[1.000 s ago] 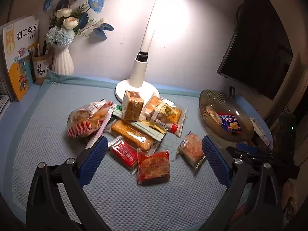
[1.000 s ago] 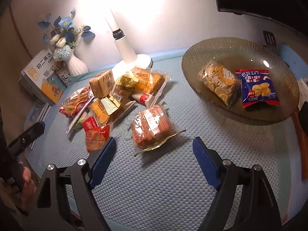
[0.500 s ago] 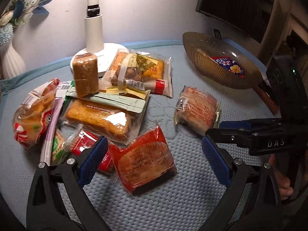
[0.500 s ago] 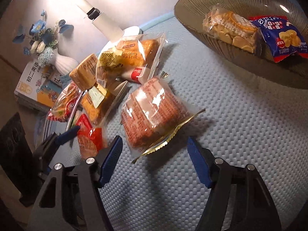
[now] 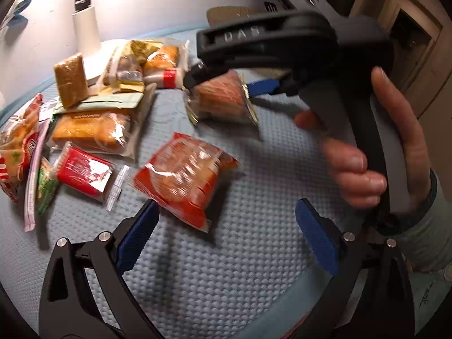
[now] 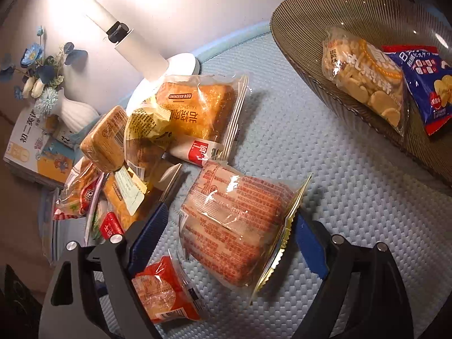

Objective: Organize snacks
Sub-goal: 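Grasp the pink sausage-bread pack with the right tool while the left grasps the red bread pack, then carry both packs over the glass bowl and open both tools to drop them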

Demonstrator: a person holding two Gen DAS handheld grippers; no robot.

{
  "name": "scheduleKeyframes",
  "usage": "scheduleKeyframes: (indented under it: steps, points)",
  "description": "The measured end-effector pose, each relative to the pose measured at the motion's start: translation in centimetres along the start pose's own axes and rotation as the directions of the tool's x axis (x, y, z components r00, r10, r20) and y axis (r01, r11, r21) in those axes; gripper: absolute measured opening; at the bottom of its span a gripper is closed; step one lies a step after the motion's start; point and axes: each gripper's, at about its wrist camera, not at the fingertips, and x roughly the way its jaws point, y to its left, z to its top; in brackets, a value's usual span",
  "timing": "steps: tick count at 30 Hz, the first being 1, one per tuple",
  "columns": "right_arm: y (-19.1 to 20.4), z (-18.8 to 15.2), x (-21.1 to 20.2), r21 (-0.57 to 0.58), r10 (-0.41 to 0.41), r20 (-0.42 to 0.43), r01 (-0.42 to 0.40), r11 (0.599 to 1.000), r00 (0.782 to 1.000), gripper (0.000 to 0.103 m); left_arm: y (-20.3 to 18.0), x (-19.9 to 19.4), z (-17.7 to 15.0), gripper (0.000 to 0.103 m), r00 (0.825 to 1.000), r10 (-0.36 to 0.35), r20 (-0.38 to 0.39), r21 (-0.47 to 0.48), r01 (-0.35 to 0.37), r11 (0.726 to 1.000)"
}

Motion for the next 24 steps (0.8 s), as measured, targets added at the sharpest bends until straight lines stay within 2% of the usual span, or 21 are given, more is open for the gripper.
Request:
scheduleKeyframes:
  steps: [3, 6, 9, 11, 13, 15, 18, 21, 24]
  points:
    - [1.2, -0.1, 0.9, -0.034, -0.083, 0.013, 0.083, 0.996, 0.997, 0.087, 2.0, -0.6, 0.7, 0.097, 0.998, 0.035, 0.057, -0.053, -0.032, 0.998]
    - [1.9, -0.5, 0.8, -0.087, -0.162, 0.05, 0.166, 0.982, 0.985, 0.072, 2.6, -0.2, 1.5, 0.097, 0.996, 0.053, 0.07, -0.026, -0.052, 0.998]
    - [0.7, -1.0, 0.0, -0.089, -0.107, 0.045, 0.11, 0.99, 0.993, 0.069, 2.2, 1.8, 2.5, 0.097, 1.0, 0.025, 0.016, 0.033, -0.026, 0.999]
    - [0.0, -1.4, -0.7, -0.102, -0.091, 0.046, 0.096, 0.99, 0.995, 0.068, 1.6, 3.1, 2.7, 0.094, 0.999, 0.047, -0.022, 0.067, -0.046, 0.997]
    - [-0.6, -2.0, -1.3, -0.119, -0.065, 0.038, 0.069, 0.99, 0.997, 0.068, 0.6, 3.3, 2.6, 0.09, 0.995, 0.096, -0.018, 0.095, -0.094, 0.991]
    - [-1.0, -2.8, -1.9, -0.149, -0.063, 0.03, 0.067, 0.987, 0.998, 0.068, 0.1, 3.3, 2.3, 0.083, 0.995, 0.091, -0.032, 0.087, -0.088, 0.992]
    - [-1.7, -4.4, -3.1, -0.185, -0.064, 0.03, 0.068, 0.98, 0.998, 0.068, -1.0, 3.3, 1.6, 0.081, 0.992, 0.126, -0.024, 0.092, -0.124, 0.988]
    - [-2.5, -5.7, -4.4, -0.205, -0.063, 0.032, 0.068, 0.976, 0.998, 0.068, -1.2, 3.2, 0.9, 0.054, 0.984, 0.173, -0.033, 0.055, -0.171, 0.984]
    - [-2.9, -7.1, -5.4, -0.237, -0.096, 0.049, 0.104, 0.966, 0.994, 0.068, -0.7, 2.7, 0.0, 0.051, 0.985, 0.173, -0.015, -0.02, -0.173, 0.985]
